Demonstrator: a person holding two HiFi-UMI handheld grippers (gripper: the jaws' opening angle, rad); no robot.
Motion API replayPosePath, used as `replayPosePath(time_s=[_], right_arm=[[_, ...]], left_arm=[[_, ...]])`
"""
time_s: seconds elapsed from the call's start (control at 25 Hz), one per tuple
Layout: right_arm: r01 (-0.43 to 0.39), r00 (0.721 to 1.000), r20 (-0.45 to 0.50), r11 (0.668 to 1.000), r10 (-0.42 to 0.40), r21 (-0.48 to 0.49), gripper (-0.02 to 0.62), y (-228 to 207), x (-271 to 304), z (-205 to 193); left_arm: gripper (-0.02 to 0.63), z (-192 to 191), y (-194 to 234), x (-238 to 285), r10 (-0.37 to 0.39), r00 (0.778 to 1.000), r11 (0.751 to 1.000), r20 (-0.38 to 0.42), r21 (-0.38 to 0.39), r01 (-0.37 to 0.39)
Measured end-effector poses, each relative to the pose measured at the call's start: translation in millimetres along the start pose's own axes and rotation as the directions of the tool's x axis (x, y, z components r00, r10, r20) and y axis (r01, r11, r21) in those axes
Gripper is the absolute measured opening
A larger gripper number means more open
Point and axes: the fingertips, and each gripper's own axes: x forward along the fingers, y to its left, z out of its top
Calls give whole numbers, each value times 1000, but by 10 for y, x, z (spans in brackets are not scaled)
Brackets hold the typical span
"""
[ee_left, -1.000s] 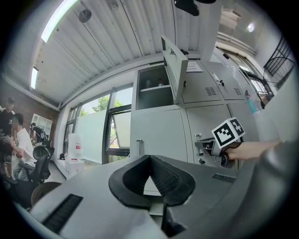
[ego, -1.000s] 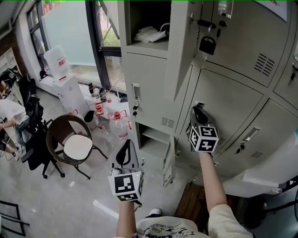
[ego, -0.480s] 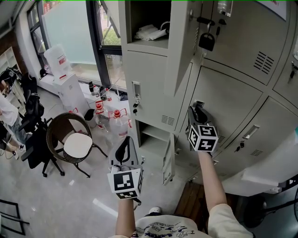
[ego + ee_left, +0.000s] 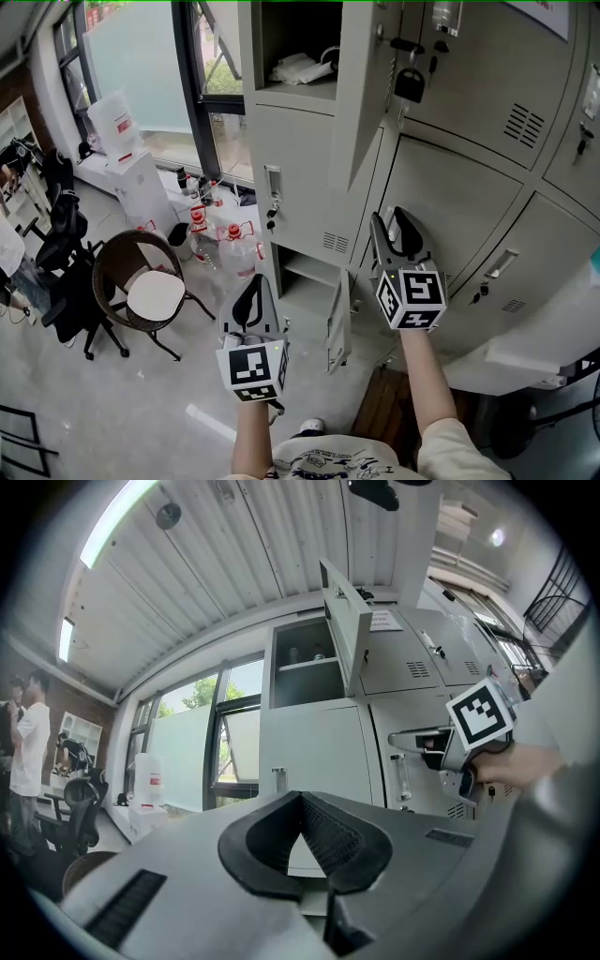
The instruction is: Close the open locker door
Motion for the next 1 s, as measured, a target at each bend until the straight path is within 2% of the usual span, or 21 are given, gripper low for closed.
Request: replayPosePath(time_s=[0.2, 0.36, 0.44, 0.52, 0.72, 1.0], right_arm=[[-65, 987, 144, 998, 66, -14, 167, 232, -255, 674], [-121, 961, 243, 991, 132, -57, 167, 453, -445, 1126], [-146, 947, 276, 985, 165, -88, 167, 568, -513, 1292], [-176, 934, 296, 978, 201, -109, 167, 680, -558, 1412], [-229, 911, 315, 962, 265, -148, 167, 908, -624, 1566], [-263, 886, 344, 948, 311, -179, 167, 1125, -669, 1764]], left_arm=[[3, 80, -5, -58, -2, 1000, 1000, 12, 6, 2], [3, 120, -17, -109, -4, 1000, 1000, 16, 7, 4], [3, 101, -38, -142, -7, 1000, 1000, -6, 6, 7], [3, 113, -52, -179, -7, 1000, 1000, -15, 7, 7], [3, 161, -17, -274, 5, 1000, 1000, 26, 9, -5], [3, 133, 86, -405, 29, 999, 1000, 15, 7, -29]])
